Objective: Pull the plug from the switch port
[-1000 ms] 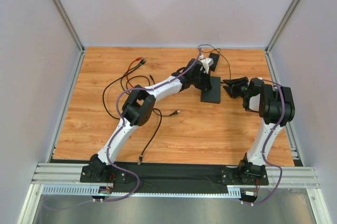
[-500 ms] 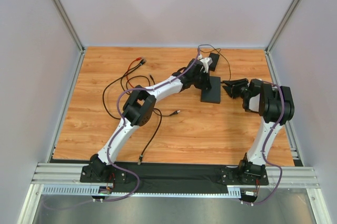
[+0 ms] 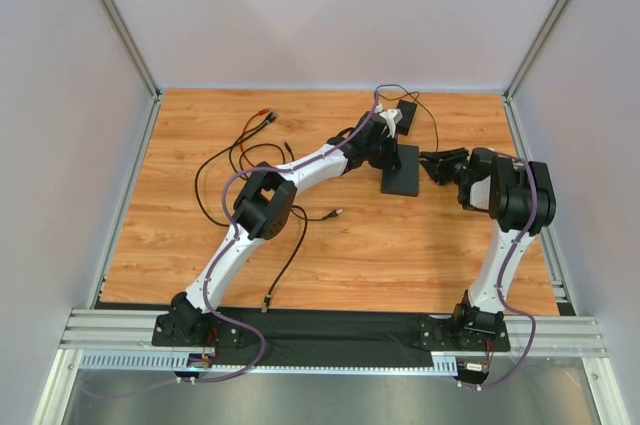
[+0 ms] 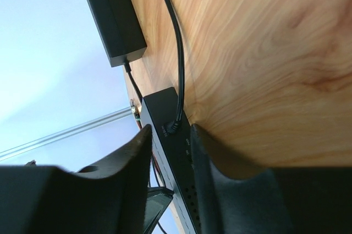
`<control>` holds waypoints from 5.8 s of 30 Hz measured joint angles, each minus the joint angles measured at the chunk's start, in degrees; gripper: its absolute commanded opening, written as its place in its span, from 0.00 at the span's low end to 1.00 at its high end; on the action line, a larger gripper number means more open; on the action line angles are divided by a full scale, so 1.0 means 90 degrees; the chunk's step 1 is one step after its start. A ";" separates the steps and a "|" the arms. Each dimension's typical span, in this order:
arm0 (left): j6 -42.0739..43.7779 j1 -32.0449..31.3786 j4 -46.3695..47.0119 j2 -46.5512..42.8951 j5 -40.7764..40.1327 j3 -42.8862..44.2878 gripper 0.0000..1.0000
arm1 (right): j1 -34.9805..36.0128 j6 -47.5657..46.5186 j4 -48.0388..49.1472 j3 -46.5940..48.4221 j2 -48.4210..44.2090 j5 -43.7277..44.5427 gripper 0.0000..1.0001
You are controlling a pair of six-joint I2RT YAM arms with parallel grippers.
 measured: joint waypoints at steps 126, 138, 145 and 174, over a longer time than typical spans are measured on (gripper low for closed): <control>0.1117 -0.0245 -0.2011 0.0330 -0.2237 0.1423 0.53 | 0.1338 -0.1348 -0.0981 -0.0573 -0.0988 0.0600 0.00; 0.1025 -0.0206 -0.2606 0.0741 -0.2188 0.2246 0.42 | 0.1343 -0.1382 -0.0984 -0.0578 -0.0996 0.0646 0.00; 0.1018 -0.0163 -0.2725 0.0780 -0.1936 0.2341 0.39 | 0.1392 -0.1365 -0.0981 -0.0578 -0.0996 0.0682 0.00; 0.1042 -0.0022 -0.2589 0.0882 -0.1226 0.2455 0.33 | 0.1503 -0.0398 -0.1474 -0.0243 -0.0947 0.1559 0.00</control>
